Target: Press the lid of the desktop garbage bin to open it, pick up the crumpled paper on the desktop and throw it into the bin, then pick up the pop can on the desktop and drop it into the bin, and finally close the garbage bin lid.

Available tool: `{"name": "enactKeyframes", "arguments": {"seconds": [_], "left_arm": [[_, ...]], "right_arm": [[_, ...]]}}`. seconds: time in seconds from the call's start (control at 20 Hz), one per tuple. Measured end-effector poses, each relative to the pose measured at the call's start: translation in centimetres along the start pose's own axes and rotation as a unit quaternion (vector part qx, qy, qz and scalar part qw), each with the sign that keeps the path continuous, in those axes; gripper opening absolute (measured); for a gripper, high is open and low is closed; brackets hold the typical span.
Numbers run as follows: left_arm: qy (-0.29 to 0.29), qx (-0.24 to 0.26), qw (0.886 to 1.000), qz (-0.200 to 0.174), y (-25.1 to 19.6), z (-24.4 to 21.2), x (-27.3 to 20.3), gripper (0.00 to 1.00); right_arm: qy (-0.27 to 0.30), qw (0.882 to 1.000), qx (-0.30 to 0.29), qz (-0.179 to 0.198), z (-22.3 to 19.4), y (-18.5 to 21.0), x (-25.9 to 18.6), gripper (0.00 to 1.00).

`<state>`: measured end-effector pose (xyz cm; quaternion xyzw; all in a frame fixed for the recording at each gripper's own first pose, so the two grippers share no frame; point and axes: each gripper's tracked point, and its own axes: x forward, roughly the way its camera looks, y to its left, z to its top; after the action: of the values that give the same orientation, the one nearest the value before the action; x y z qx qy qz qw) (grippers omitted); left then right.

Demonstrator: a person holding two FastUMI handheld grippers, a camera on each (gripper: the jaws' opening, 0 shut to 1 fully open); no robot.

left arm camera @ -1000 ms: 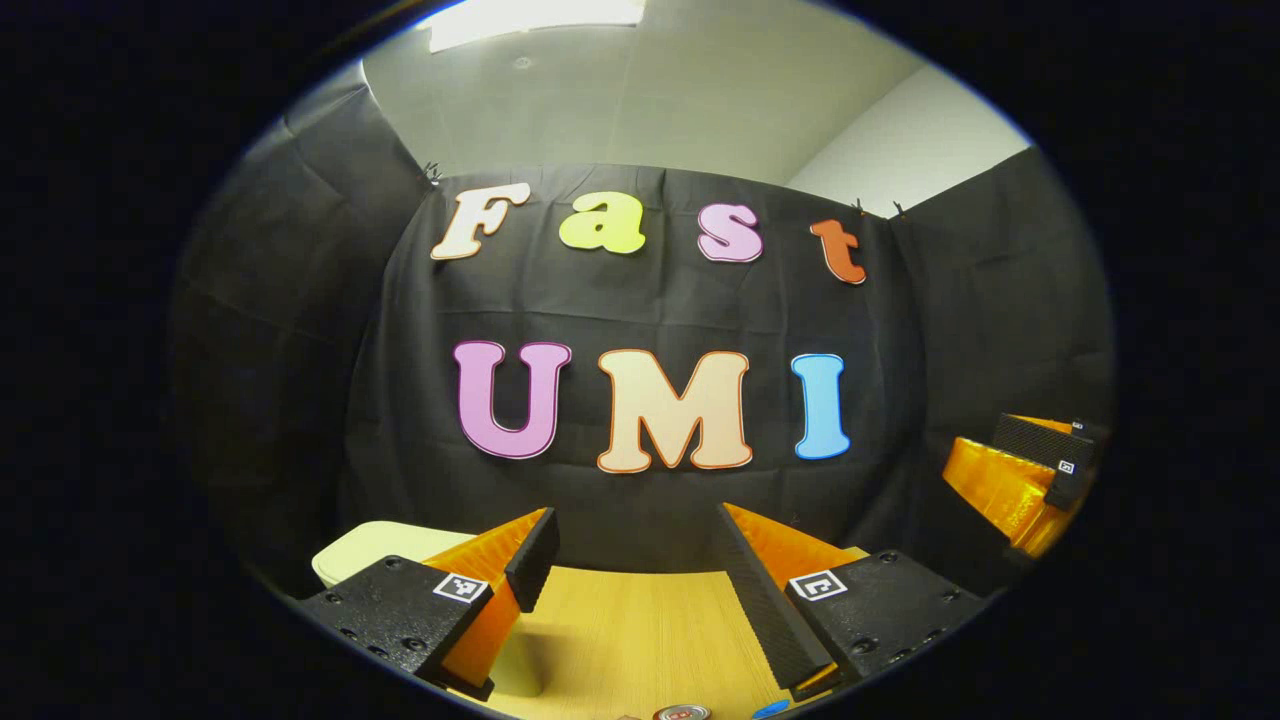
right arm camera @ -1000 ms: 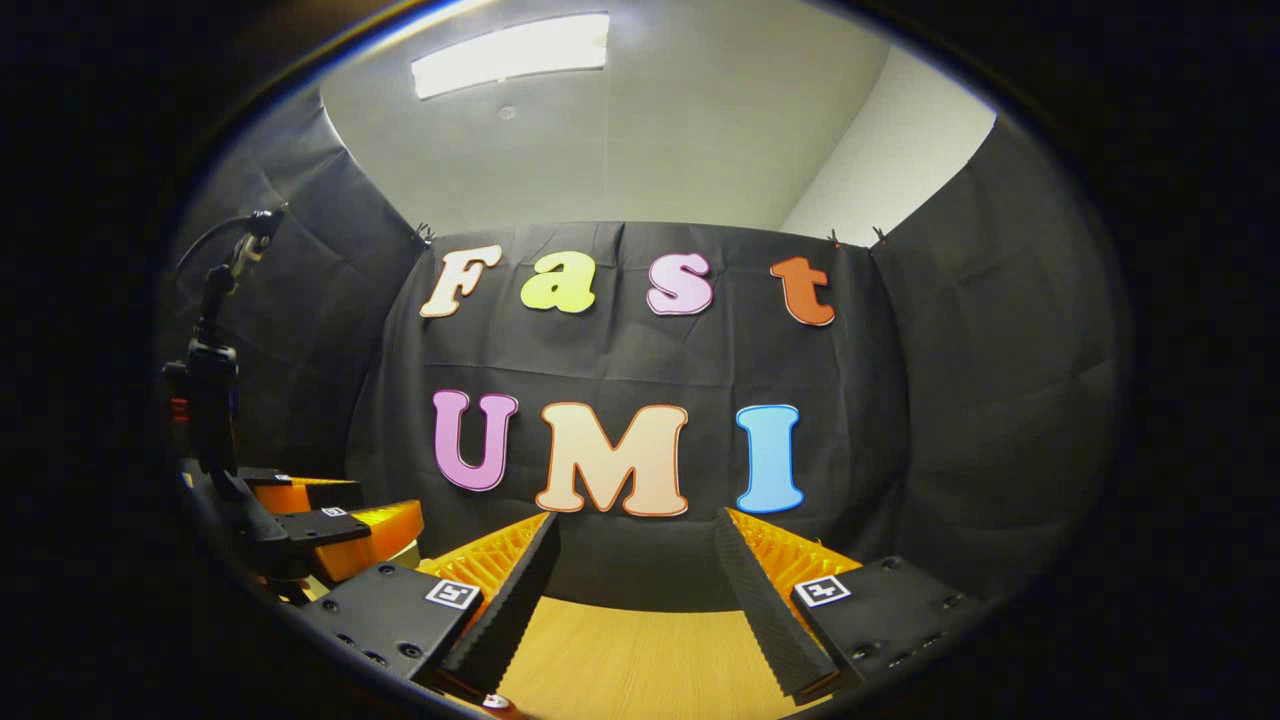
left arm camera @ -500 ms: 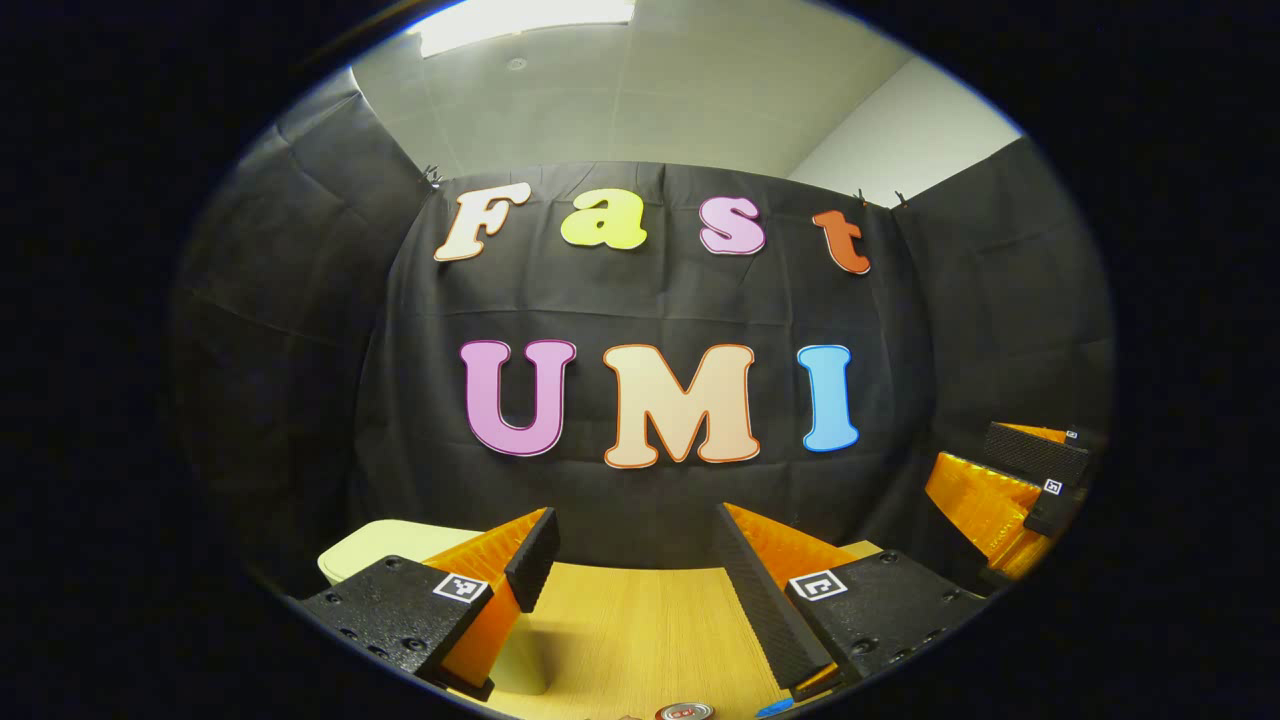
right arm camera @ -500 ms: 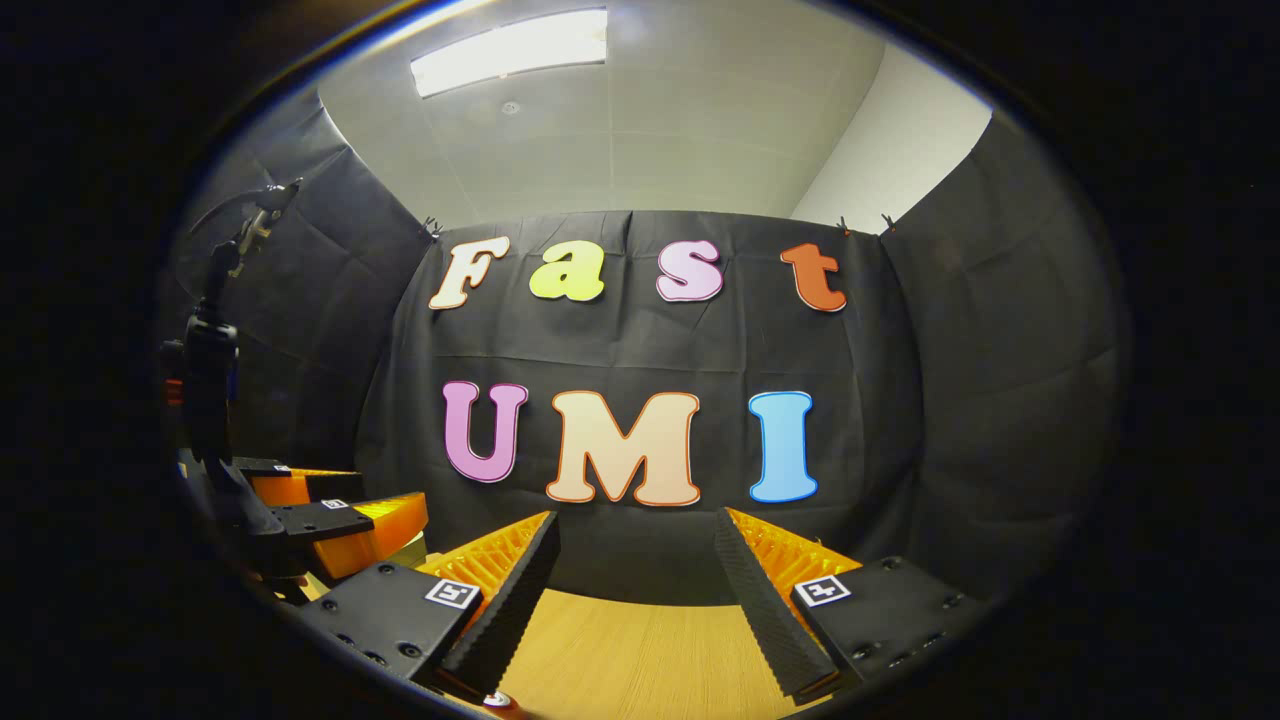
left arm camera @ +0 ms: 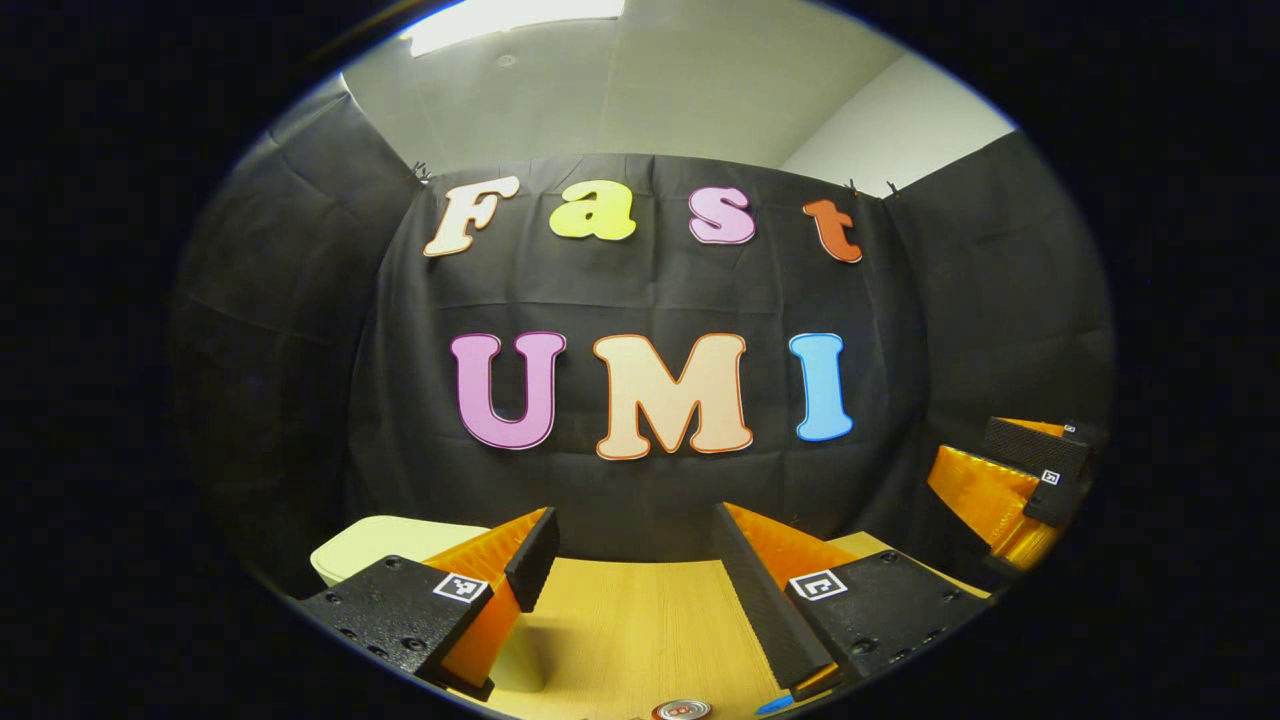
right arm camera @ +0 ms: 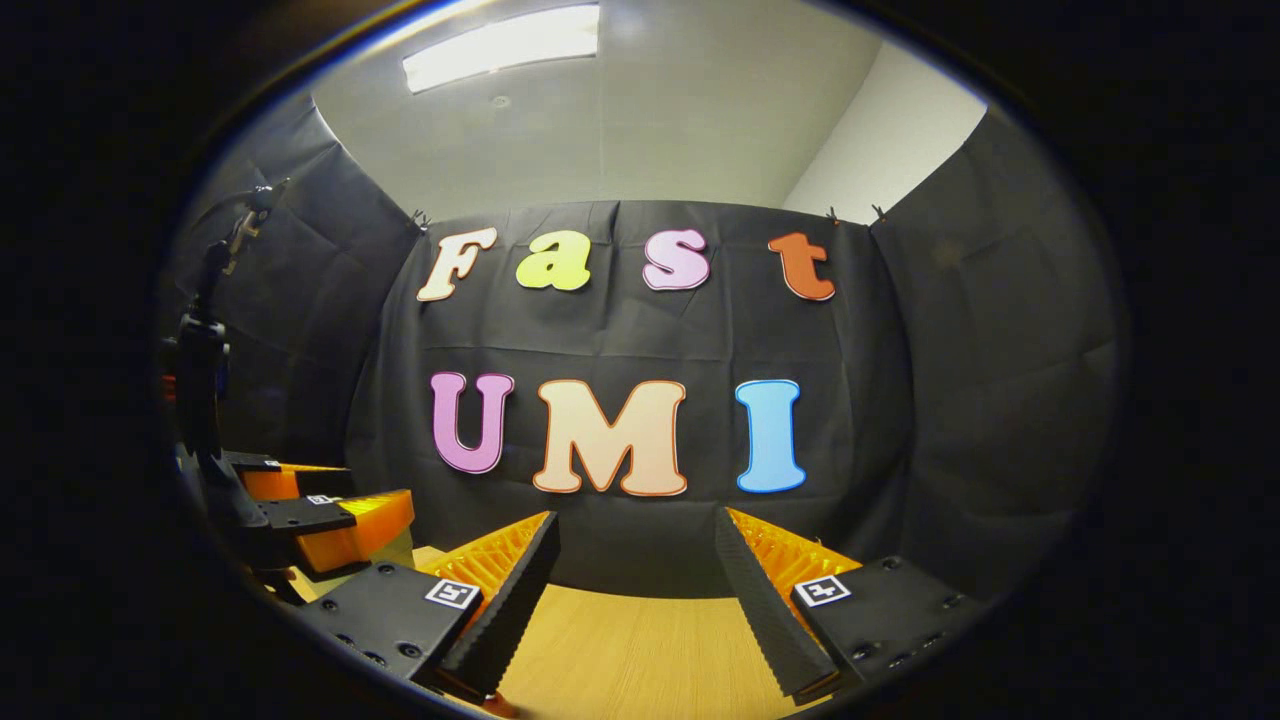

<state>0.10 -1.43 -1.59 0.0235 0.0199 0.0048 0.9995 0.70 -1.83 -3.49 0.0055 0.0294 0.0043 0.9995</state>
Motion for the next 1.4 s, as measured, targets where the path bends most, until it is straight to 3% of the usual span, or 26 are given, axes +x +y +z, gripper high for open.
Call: {"name": "enactKeyframes", "arguments": {"seconds": [0.2,0.3,0.5,0.6,0.7,1.0,1.1,1.4], "left_arm": [[0.0,0.001,1.0,-0.001,0.0,0.1,0.0,0.93],[0.0,0.002,1.0,0.001,0.0,0.1,0.0,0.87],[0.001,0.013,1.0,0.003,0.5,0.1,-0.3,0.64],[0.003,0.012,1.0,0.004,0.8,0.0,-0.4,0.47],[0.003,0.011,1.0,0.008,1.3,0.0,-0.6,0.39],[0.012,0.001,1.0,0.025,3.3,-0.4,-0.5,0.03],[0.02,-0.008,0.999,0.029,4.0,-0.8,-1.0,0.0],[0.014,0.022,0.995,0.091,10.3,-1.1,-1.2,0.0]], "right_arm": [[0.005,1.0,-0.002,-0.001,-0.2,-0.3,-0.1,0.98],[0.005,1.0,-0.002,0.001,-0.4,-0.3,-0.2,0.98],[0.009,1.0,-0.005,0.01,-0.6,0.2,-0.1,0.98],[0.011,1.0,-0.005,0.018,-0.8,0.7,-0.2,0.98],[0.011,1.0,-0.005,0.024,-0.8,1.2,-0.2,1.0],[0.009,0.999,-0.005,0.037,-1.0,2.7,0.3,1.0],[0.01,0.999,-0.004,0.04,-1.1,3.3,0.5,0.98],[0.014,0.999,-0.004,0.05,-1.5,5.8,1.2,0.98]]}}
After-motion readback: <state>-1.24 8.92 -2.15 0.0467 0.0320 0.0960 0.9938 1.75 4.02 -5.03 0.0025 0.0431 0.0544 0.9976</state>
